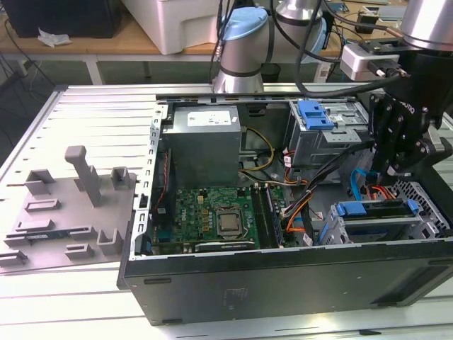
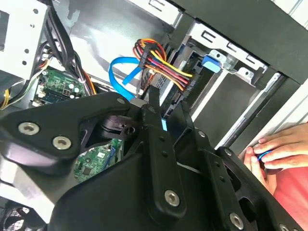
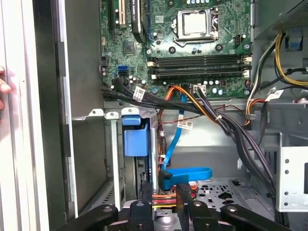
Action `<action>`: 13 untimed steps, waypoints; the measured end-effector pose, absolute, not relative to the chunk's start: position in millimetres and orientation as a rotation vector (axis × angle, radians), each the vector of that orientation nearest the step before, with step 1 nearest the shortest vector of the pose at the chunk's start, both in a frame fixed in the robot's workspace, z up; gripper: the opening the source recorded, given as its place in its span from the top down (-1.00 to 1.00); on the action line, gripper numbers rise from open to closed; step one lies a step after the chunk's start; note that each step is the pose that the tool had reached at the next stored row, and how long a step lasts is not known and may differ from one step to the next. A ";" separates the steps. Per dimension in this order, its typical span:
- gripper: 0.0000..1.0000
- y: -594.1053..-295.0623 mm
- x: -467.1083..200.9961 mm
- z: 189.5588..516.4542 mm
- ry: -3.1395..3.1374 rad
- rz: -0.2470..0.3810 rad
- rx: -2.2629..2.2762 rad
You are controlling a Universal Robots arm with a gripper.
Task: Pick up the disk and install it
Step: 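Insert the second disk wire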
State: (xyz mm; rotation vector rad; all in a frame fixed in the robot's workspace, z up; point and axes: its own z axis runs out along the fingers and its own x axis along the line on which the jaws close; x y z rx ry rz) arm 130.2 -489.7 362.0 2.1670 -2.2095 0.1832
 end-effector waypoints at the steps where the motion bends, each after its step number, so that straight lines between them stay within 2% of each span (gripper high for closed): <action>1: 0.33 -488.7 130.1 362.0 -2.210 0.183 2.167; 13: 0.33 -488.4 140.0 362.0 -2.209 0.181 2.165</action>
